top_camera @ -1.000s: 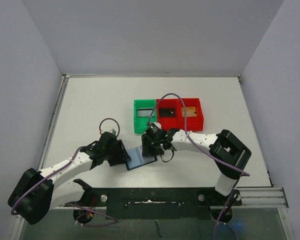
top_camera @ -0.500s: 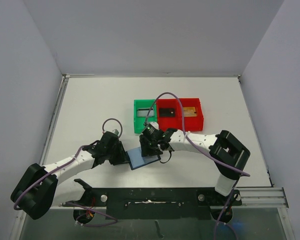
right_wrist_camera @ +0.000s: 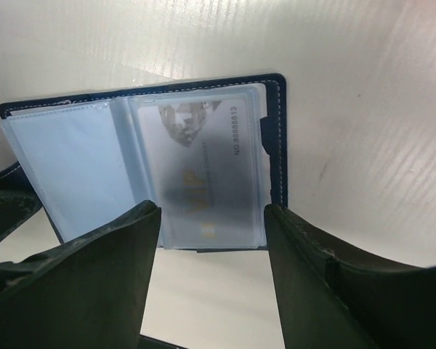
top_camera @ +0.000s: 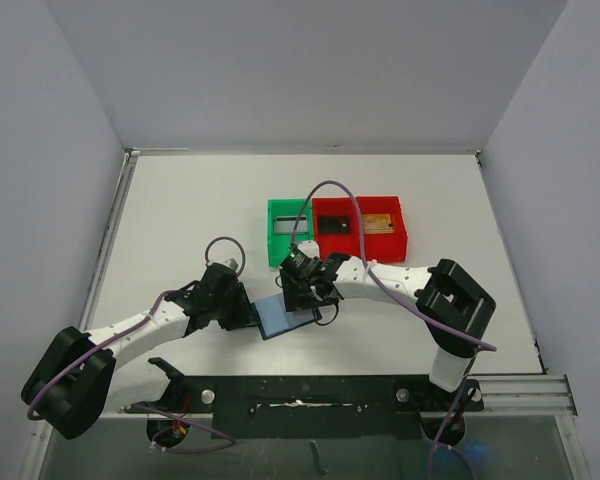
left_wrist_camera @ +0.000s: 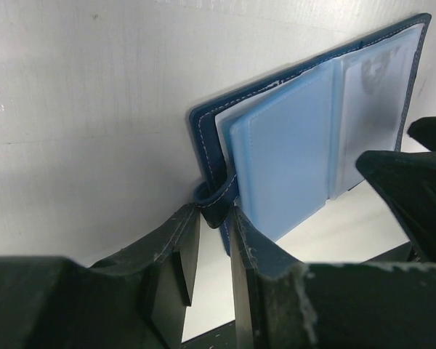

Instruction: Take the credit cards out of the card holder

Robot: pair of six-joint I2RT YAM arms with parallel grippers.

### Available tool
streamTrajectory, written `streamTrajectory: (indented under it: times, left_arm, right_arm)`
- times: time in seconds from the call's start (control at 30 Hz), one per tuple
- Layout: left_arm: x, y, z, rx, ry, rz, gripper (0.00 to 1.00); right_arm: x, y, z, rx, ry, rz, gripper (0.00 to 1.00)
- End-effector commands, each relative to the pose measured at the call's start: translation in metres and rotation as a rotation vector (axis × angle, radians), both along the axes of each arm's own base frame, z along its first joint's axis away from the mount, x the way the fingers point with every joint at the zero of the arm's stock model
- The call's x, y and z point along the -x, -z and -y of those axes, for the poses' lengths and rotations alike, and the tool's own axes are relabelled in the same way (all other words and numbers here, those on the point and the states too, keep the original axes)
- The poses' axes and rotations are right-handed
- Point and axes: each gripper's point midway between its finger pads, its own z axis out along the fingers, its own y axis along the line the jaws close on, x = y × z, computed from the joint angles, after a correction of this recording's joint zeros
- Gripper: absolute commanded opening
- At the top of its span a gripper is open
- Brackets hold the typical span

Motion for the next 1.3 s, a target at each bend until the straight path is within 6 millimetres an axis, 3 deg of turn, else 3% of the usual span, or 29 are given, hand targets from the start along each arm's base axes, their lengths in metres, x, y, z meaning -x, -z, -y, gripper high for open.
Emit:
streamTrajectory:
  times: [0.0, 0.33, 0.4, 0.67, 1.27]
  left_arm:
    - [-0.001, 0.000, 0.000, -0.012, 0.019, 0.015, 0.23]
    - [-0.002, 0.000, 0.004, -0.003, 0.035, 0.009, 0.22]
    - [-0.002, 0.000, 0.004, -0.004, 0.035, 0.009, 0.22]
    - [-0.003, 0.000, 0.004, -0.004, 0.034, 0.010, 0.22]
    - [-0.006, -0.004, 0.004, -0.010, 0.027, 0.021, 0.22]
  right_arm:
    - [-0.001, 0.001, -0.015, -0.005, -0.036, 0.010, 0.59]
    - [0.003, 0.015, -0.010, 0.083, -0.040, -0.008, 0.60]
    - [0.003, 0.014, -0.012, 0.083, -0.045, -0.003, 0.56]
    - [-0.002, -0.016, -0.024, 0.015, -0.049, 0.053, 0.43]
    - [0.005, -0.059, -0.052, -0.186, -0.121, 0.073, 0.50]
